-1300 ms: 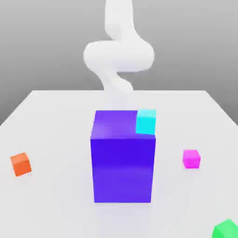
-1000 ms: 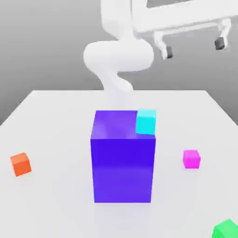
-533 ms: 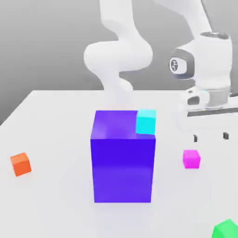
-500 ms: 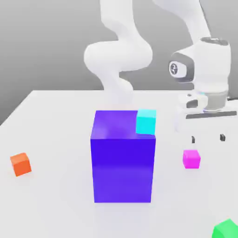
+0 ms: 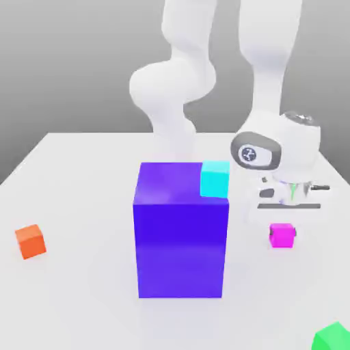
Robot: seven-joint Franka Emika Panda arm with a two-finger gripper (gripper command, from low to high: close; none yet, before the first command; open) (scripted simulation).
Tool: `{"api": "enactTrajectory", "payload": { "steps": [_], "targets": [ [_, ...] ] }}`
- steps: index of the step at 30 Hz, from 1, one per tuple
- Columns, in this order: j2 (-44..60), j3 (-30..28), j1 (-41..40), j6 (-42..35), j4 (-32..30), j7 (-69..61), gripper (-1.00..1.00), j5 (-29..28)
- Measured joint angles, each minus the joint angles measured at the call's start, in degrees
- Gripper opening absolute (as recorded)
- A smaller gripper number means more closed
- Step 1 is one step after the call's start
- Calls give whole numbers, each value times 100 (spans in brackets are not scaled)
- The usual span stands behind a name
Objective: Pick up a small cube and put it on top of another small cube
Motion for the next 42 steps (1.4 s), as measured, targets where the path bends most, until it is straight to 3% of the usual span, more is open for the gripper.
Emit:
{"api": "enactTrajectory", "payload": {
  "steps": [2, 4, 7, 10, 21, 35, 39, 40, 42],
  "targets": [
    [-24, -1, 2, -22, -5, -12, -100, 10],
    [-338, 424, -374, -279, -75, -216, -100, 251],
    [-939, 1049, -750, -737, -217, -915, -100, 1199],
    [-1571, 1126, -547, -1232, -342, -1465, -100, 1995],
    [-829, 773, -1284, -2380, 1455, -2851, -100, 1291],
    [356, 546, -2344, -3686, 3995, -5683, -100, 1599],
    [1001, 471, -2433, -3306, 4280, -5917, -100, 1572],
    [1163, 449, -2419, -3162, 4298, -5910, 100, 1549],
    [1163, 449, -2419, -3162, 4298, -5911, 100, 1549]
  ]
}}
